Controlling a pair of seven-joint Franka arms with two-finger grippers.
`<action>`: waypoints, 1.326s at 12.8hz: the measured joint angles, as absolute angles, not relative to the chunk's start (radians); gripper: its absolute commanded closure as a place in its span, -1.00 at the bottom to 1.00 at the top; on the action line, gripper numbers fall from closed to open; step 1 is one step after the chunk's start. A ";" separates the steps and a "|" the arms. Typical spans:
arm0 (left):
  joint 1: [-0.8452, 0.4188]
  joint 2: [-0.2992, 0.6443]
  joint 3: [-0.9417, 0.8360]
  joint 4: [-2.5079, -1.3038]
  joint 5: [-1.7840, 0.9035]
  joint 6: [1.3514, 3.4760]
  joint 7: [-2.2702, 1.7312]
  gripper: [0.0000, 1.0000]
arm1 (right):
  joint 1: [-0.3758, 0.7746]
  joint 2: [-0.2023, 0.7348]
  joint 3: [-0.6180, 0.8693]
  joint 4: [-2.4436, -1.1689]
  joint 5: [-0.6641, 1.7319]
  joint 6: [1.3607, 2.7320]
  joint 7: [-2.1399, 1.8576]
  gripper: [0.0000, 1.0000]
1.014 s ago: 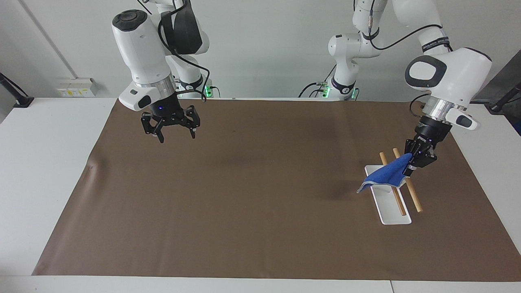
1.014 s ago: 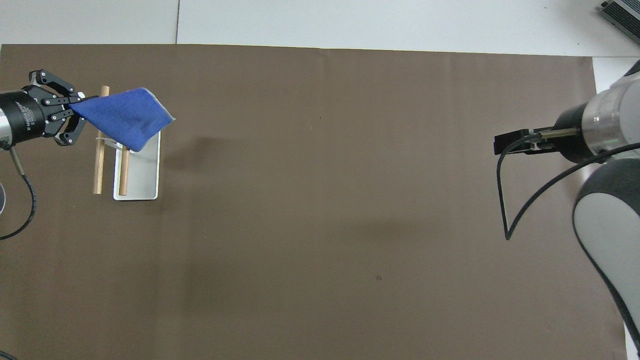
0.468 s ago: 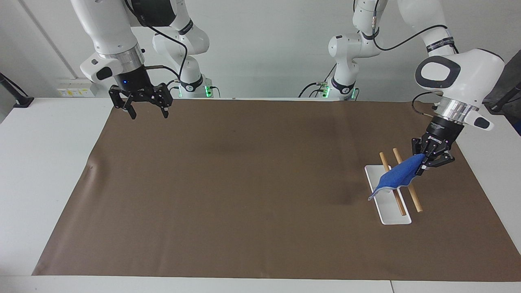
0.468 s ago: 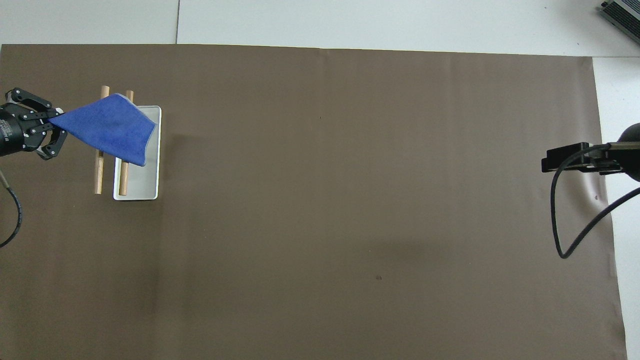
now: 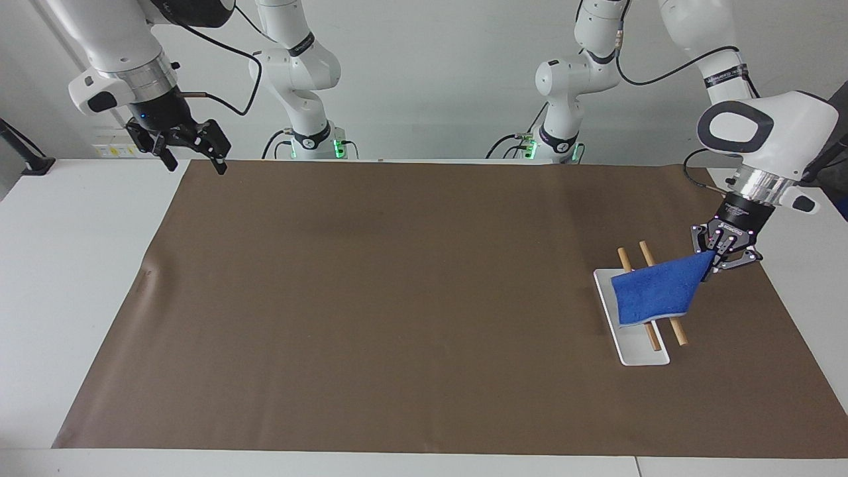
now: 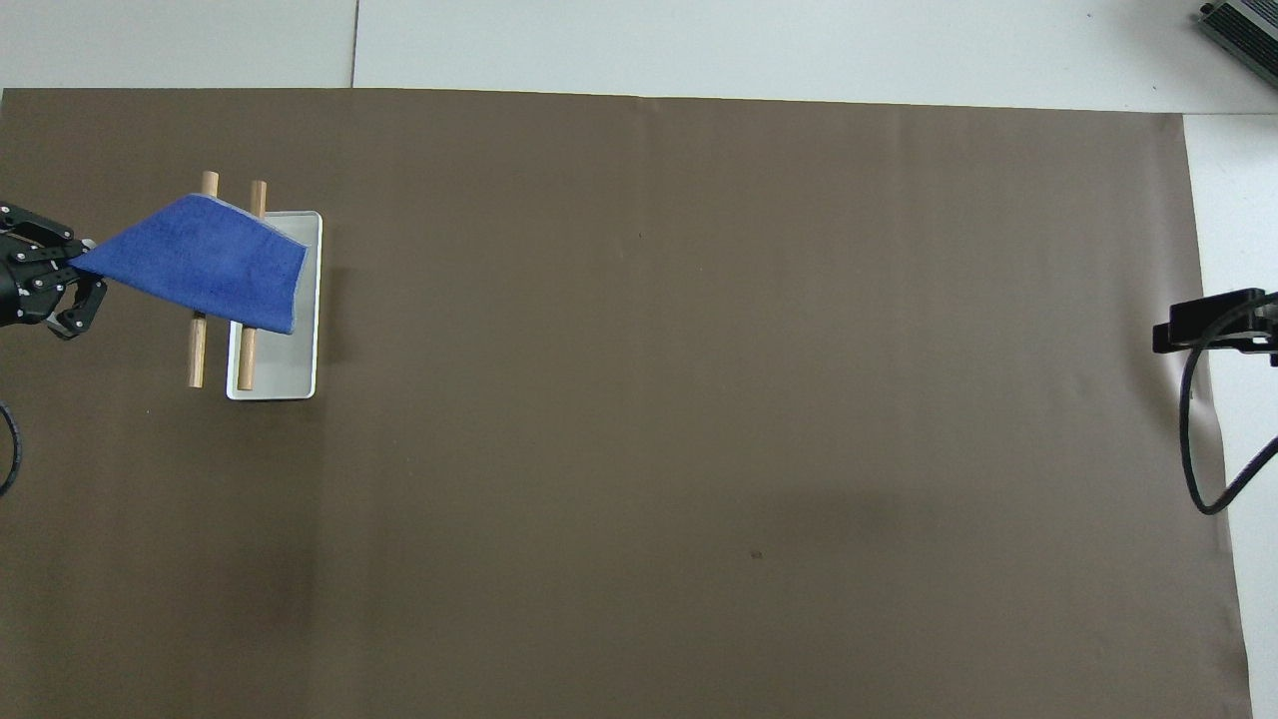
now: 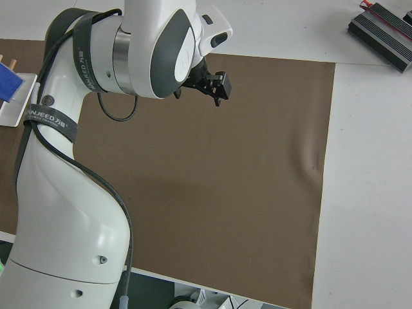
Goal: Right arm passes towel to left arm to hang
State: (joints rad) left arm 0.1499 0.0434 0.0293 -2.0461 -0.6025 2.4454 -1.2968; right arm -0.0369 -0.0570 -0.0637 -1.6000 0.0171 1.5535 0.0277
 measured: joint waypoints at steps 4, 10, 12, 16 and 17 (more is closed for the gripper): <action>0.150 0.043 0.029 -2.052 -0.602 2.445 -1.297 0.64 | -0.036 -0.067 -0.056 -1.636 0.002 1.544 0.028 -1.00; 0.164 0.043 0.027 -2.047 -0.602 2.430 -1.296 -1.00 | -0.031 -0.072 -0.055 -1.642 0.000 1.548 0.028 -1.00; 0.164 0.043 0.026 -2.047 -0.602 2.428 -1.295 -1.00 | -0.029 -0.073 -0.050 -1.646 -0.010 1.559 0.026 -1.00; 0.164 0.043 0.026 -2.047 -0.602 2.428 -1.259 -1.00 | -0.027 -0.073 -0.045 -1.650 -0.024 1.563 0.013 -1.00; 0.164 0.043 0.026 -2.047 -0.602 2.428 -1.248 -1.00 | -0.027 -0.073 -0.044 -1.650 -0.024 1.563 0.013 -1.00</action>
State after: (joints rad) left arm 0.1636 0.0433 0.0260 -2.0474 -0.6023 2.4277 -1.2482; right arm -0.0268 -0.0729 -0.0439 -1.6496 -0.0237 1.5628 0.0127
